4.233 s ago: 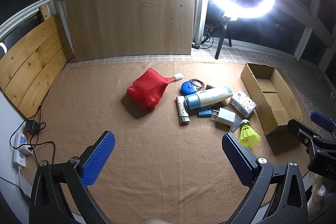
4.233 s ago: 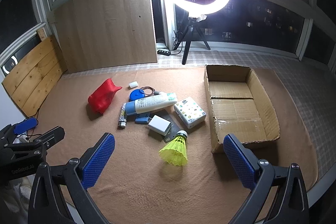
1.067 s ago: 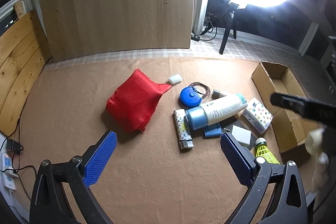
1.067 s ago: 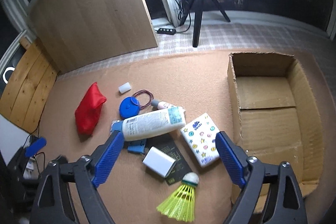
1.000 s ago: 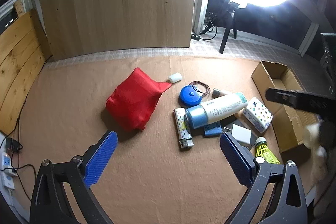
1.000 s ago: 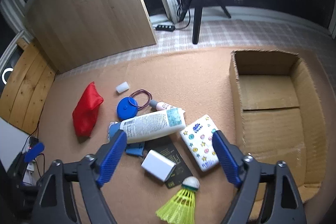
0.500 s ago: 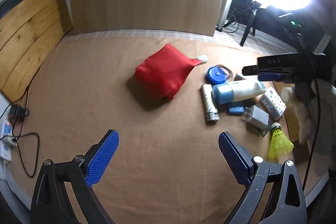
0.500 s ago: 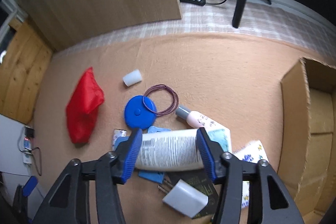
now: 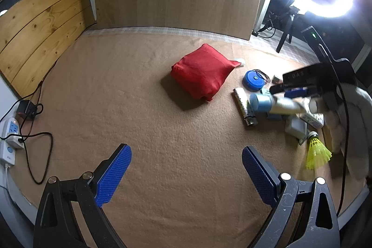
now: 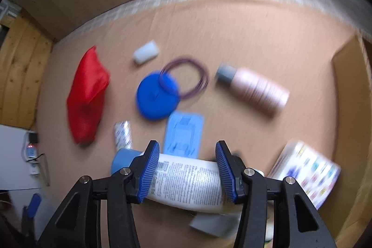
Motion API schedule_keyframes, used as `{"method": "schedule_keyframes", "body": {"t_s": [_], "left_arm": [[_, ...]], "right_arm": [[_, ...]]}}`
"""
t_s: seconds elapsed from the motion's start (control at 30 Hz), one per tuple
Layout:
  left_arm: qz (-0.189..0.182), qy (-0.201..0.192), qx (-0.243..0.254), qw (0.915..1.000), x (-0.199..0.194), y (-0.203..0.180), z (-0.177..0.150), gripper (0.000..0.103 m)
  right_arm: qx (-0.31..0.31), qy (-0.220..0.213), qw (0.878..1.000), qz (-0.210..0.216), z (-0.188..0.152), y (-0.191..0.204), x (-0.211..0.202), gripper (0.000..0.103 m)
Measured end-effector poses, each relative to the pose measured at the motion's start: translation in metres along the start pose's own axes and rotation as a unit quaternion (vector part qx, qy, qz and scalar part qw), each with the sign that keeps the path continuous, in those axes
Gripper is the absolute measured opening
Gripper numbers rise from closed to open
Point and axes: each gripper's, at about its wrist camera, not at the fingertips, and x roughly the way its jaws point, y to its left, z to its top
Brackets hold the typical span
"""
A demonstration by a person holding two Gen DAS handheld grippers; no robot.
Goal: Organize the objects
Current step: 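Move the right tool toward the white-and-blue lotion tube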
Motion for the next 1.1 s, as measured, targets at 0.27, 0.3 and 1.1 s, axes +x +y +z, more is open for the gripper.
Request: {"method": "schedule_keyframes", "body": {"t_s": [0.27,0.3,1.1], "left_arm": [[-0.007,0.006,0.007,0.9999,0.002,0.001,-0.004,0.098],[-0.007,0.008,0.007,0.9999,0.003,0.002,-0.006,0.098],[-0.093,0.067,0.131,0.9847,0.072,-0.088,0.012,0.096]], "right_arm": [[-0.020,0.020,0.998,0.060,-0.052,0.035,0.008,0.047],[-0.025,0.030,0.996,0.080,-0.061,0.041,0.009,0.047],[0.101,-0.055,0.989,0.096,-0.136,-0.040,-0.055,0.048]]}}
